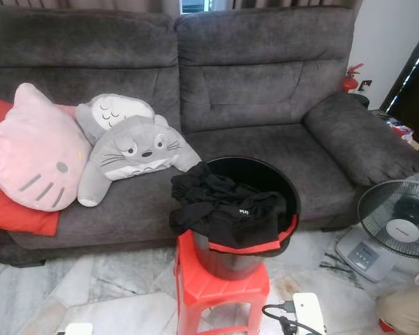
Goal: Hang hanger
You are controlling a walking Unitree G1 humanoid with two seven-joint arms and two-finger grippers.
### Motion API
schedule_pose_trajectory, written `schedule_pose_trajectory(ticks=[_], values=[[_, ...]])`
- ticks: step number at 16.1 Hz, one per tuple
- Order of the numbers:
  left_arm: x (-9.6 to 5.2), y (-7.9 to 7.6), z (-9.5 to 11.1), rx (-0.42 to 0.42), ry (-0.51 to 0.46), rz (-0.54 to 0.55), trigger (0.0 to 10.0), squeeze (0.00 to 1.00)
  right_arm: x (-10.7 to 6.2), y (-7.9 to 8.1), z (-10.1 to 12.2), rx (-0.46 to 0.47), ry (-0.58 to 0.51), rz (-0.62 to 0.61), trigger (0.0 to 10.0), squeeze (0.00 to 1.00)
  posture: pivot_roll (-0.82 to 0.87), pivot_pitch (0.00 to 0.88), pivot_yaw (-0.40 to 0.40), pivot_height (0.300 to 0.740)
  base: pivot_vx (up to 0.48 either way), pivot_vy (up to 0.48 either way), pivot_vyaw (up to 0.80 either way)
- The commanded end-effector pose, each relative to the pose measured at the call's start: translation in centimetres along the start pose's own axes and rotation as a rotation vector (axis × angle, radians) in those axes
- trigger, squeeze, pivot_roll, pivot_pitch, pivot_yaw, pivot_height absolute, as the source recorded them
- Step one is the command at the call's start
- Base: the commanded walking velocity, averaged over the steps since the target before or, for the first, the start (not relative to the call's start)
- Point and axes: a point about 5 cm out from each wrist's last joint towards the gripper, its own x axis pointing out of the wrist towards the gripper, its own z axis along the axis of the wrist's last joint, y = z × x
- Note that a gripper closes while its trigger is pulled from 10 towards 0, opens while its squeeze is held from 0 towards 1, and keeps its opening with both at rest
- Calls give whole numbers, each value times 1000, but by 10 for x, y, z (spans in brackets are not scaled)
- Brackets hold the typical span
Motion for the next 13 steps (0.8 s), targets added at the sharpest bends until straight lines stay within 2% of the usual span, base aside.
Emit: schedule_pose_trajectory(ticks=[1,3,5,7,8,9,10,11,12,13], values=[[-2,-1,-1,-43,-34,5,10000,0,-1,-3,3,40,-44,-28,10000,0,39,0,-41,740,0,0,0],[-3,-2,3,-75,-86,0,10000,0,-2,-4,4,75,-79,-41,10000,0,38,0,-44,740,0,0,0],[-4,-4,7,-35,-135,-28,10000,0,-3,-6,6,84,-117,-44,10000,0,37,0,-51,740,0,0,0],[-4,-4,8,-43,-154,-20,10000,0,-4,-8,7,93,-149,-72,10000,0,32,0,-54,740,0,0,0],[-2,-2,55,-15,-393,-30,10000,0,-4,-9,8,91,-167,-84,10000,0,26,0,-56,740,0,0,0],[-8,-2,81,33,-551,-40,10000,0,-5,-10,9,84,-188,-97,10000,0,25,0,-58,740,0,0,0],[-20,-3,86,12,-607,-41,10000,0,-5,-11,10,93,-202,-111,10000,0,25,0,-62,740,0,0,0],[-27,-3,88,5,-633,-37,10000,0,-7,-17,21,107,-286,-117,10000,0,25,0,-64,740,0,0,0],[-36,-3,93,7,-671,-34,10000,0,-14,-26,38,99,-429,-146,10000,0,25,0,-64,740,0,0,0],[-40,-3,96,18,-699,-38,10000,0,-21,-31,48,78,-509,-176,10000,0,27,0,-66,740,0,0,0]])
